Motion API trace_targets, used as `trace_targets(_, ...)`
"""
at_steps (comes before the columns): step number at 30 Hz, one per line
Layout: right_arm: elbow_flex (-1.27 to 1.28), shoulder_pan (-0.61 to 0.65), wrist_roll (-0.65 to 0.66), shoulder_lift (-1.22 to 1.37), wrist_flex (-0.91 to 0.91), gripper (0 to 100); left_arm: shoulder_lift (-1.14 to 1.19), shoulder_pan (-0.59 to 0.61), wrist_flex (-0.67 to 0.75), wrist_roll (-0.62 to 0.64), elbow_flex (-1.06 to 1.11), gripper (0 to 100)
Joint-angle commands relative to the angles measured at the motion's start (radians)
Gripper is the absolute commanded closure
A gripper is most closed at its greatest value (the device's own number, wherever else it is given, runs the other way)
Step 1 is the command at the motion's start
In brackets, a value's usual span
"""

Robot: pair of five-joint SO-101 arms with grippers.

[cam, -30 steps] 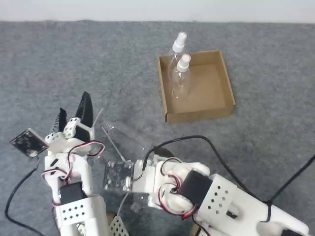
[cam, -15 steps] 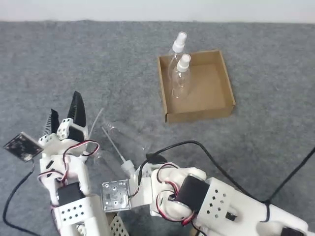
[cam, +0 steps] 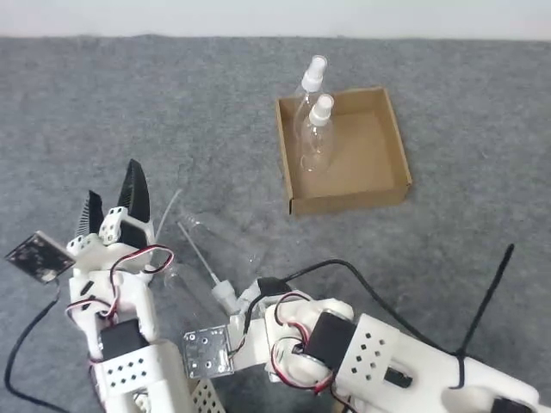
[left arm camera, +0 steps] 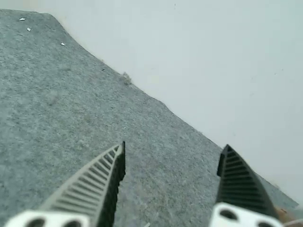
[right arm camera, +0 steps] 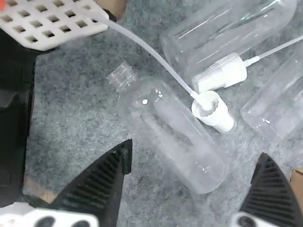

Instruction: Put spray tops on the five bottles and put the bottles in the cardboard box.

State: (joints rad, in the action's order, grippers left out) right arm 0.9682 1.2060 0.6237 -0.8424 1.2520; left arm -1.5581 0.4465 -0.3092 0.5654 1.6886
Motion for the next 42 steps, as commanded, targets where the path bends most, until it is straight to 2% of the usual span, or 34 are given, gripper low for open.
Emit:
trace_targets(1,0.002,0.005,0.014,0.025,-0.050,65.9,-0.014,0.002,0.035,-0.006,-0.015,70)
trace_targets(9,0.000,0.004,0.015,0.216,-0.124,65.9,-0.014,0.002,0.035,-0.006,-0.015,70)
trace_targets(18,0.005,-0.087,0.015,0.286,-0.191,66.0,-0.014,0.002,0.035,-0.006,-0.015,70)
trace_targets(23,0.006,-0.094,0.015,0.337,-0.199,66.1,-0.014,0.002,0.035,-0.006,-0.015,70)
trace_targets(30,0.006,-0.094,0.015,0.354,-0.191,82.2,-0.014,0.002,0.035,-0.006,-0.015,70)
trace_targets(42,0.002,-0.174,0.018,0.351,-0.110,83.2,-0.014,0.002,0.035,-0.006,-0.015,70)
